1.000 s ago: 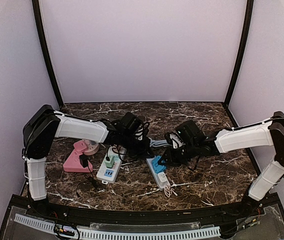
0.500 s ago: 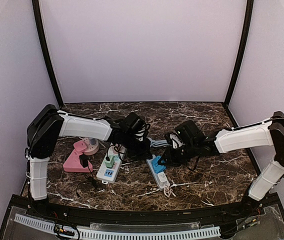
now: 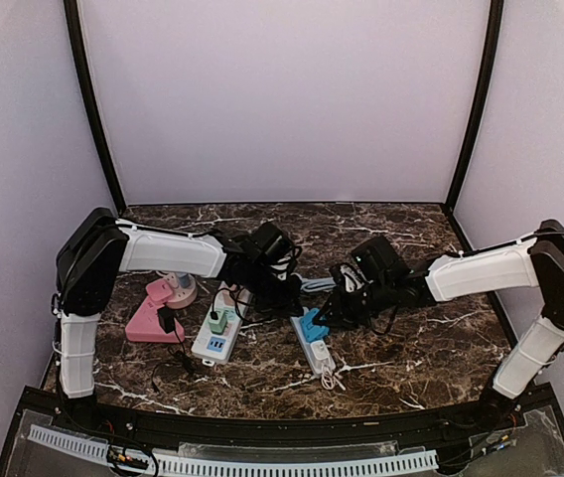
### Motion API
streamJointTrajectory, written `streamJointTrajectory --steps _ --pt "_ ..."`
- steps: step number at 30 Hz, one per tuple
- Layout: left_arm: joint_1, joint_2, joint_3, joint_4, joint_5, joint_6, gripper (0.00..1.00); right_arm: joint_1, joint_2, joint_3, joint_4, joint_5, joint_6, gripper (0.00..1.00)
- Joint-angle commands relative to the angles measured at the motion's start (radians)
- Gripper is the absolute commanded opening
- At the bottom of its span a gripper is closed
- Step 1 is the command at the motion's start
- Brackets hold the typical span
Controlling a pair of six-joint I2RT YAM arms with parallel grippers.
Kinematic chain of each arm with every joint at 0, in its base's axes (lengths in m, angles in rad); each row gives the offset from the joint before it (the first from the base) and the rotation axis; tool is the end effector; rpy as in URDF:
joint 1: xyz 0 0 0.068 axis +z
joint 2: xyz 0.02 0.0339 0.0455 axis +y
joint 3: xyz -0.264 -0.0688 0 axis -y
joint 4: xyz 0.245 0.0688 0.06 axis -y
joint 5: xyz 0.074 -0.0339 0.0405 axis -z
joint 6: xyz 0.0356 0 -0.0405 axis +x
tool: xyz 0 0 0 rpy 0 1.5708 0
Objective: Pull the plug off the socket
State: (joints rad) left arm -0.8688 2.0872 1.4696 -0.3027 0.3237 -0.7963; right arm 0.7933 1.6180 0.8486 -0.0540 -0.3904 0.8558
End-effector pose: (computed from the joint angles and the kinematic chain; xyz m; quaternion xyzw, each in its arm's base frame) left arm 0.2820 -0.3510 0.1644 0.0854 0.9327 -0.3360 0.0993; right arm 0.2168 0.2396 0.1714 -0.0422 0.9151 0.3855 0.1105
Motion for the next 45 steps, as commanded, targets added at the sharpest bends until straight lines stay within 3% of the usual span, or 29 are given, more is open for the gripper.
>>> streamJointTrajectory --steps 1,19,26,31,40,45 --pt "-0.018 0.04 -0.039 -0.164 -0.052 0.015 0.0 -0.038 -0.007 0.025 0.105 0.016 0.046 0.0" --pt "-0.033 0.023 -0.1 -0.157 -0.093 0.005 0.0 -0.091 -0.028 -0.038 0.196 -0.082 0.085 0.0" --pt "-0.038 0.016 -0.12 -0.148 -0.108 0.003 0.0 -0.053 -0.03 0.038 0.069 -0.032 -0.055 0.0" --pt "-0.044 0.016 -0.121 -0.144 -0.117 0.001 0.0 -0.054 -0.023 0.036 0.061 -0.044 -0.032 0.0" --pt "-0.06 0.013 -0.119 -0.153 -0.131 -0.003 0.0 -0.112 -0.006 -0.069 0.278 -0.19 0.139 0.0" --pt "-0.067 0.013 -0.123 -0.155 -0.137 -0.002 0.0 -0.117 -0.009 -0.092 0.318 -0.206 0.173 0.0"
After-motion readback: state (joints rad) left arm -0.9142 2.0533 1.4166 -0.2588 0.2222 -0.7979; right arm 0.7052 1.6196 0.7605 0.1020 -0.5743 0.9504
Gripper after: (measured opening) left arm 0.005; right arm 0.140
